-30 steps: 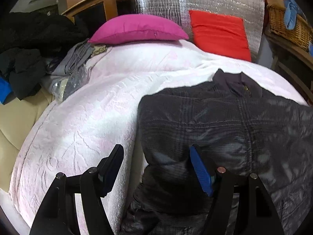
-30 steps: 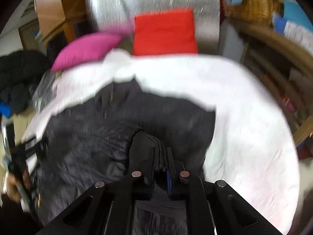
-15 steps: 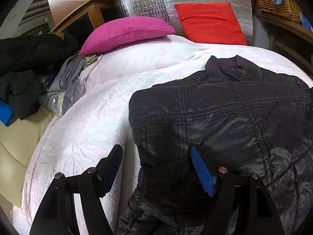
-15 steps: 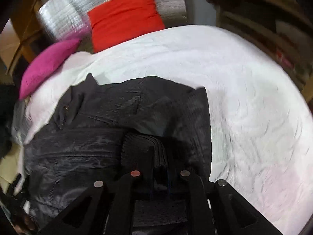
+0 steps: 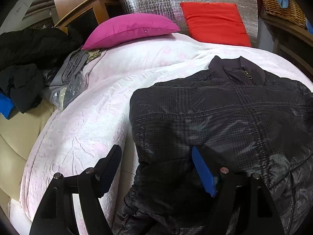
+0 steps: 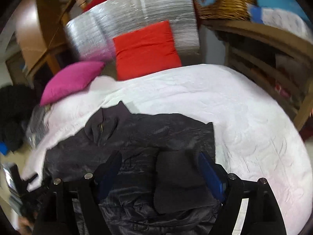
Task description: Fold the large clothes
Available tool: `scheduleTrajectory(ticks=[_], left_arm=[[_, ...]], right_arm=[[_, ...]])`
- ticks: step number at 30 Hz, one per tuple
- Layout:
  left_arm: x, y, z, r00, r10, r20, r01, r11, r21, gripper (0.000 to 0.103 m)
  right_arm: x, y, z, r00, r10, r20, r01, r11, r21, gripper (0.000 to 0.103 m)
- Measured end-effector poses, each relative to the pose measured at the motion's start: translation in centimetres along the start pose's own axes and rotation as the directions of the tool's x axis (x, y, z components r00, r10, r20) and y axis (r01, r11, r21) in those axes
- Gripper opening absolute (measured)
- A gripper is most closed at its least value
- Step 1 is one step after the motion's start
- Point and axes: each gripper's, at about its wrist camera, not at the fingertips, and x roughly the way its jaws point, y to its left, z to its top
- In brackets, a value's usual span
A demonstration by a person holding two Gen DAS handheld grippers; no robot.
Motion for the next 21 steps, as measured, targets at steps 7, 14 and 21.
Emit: scheduleTrajectory(ticks=[7, 14, 21], left_arm=[[0.1, -0.4, -0.2, 1.000, 0.011, 0.010, -0.012, 0.999, 0.039, 0.078], [0.3, -0.6, -0.4, 0.999, 0.034, 0.013, -0.035, 0.998, 0.060, 0.081], [0.3, -0.7, -0.5, 0.999, 0.037, 0.020, -0.038, 0.997, 0.074, 0.081]], right_arm=[[5.7, -0.2, -3.2, 0.972, -0.064, -0.227, 0.058, 0.998, -0.036, 0.052], [4.7, 0.2, -2.8, 0.940, -0.083, -0.331, 0.067, 0.996, -0.061, 0.052], [2.1, 0.3, 1.3, 0.990, -0.056, -0.127, 0.055, 0.998, -0.005, 0.060]])
